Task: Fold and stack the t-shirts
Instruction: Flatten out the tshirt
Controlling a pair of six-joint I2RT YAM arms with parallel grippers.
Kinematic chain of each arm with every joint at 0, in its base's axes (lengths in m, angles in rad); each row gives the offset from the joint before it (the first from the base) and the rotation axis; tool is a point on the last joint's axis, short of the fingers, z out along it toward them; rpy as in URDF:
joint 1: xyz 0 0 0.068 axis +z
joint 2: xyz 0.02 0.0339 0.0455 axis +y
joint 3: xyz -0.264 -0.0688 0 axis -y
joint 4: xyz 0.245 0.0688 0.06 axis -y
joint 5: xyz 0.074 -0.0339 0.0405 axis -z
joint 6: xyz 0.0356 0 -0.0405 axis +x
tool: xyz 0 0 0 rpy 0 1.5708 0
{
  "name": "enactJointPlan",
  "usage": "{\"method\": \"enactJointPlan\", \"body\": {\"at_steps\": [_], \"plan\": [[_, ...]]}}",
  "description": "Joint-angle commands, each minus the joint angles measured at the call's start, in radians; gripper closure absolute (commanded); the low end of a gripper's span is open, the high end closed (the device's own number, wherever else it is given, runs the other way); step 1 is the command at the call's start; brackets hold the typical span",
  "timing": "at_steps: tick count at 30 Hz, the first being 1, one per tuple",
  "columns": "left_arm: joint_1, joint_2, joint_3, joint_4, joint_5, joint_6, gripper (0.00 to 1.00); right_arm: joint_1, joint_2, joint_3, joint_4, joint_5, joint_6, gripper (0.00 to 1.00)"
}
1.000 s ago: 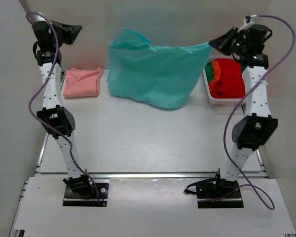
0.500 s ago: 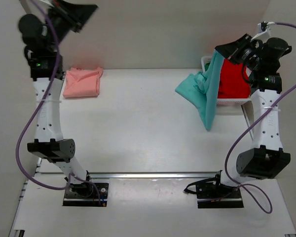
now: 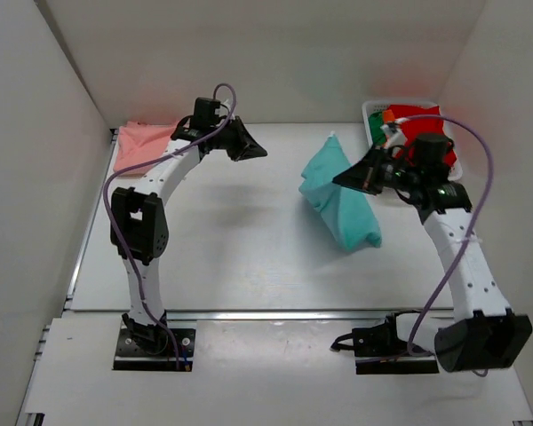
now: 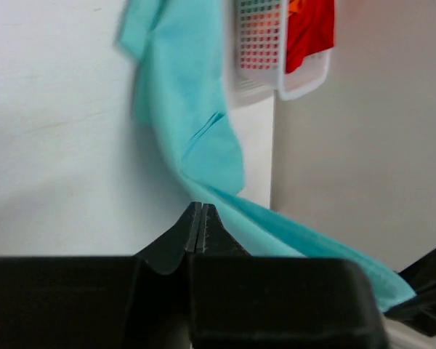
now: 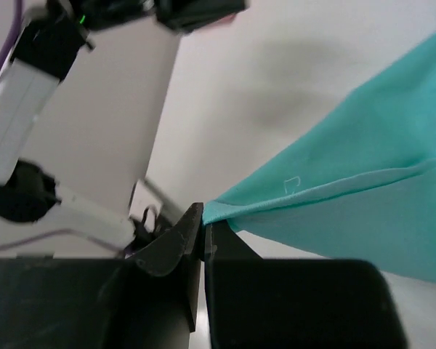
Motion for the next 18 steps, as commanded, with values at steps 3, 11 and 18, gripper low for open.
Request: {"method": "enactJointPlan", "body": {"at_steps": [3, 11, 18], "plan": [[-0.117, 0.049, 0.143, -0.012, 0.018, 0.045, 1.0, -0.233, -0.249, -0.129, -0.077, 0.112, 0.03, 1.0], [-0.178, 0.145, 0.086, 0.083, 0.057, 0.008, 0.64, -0.287, -0.309, -0.179, -0.289, 0.369, 0.033, 1.0], [-0.166, 0.14, 0.048, -0.035, 0.0, 0.126, 0.9, -0.438, -0.406, -0.224, -0.269, 0.758, 0.122, 1.0]]}}
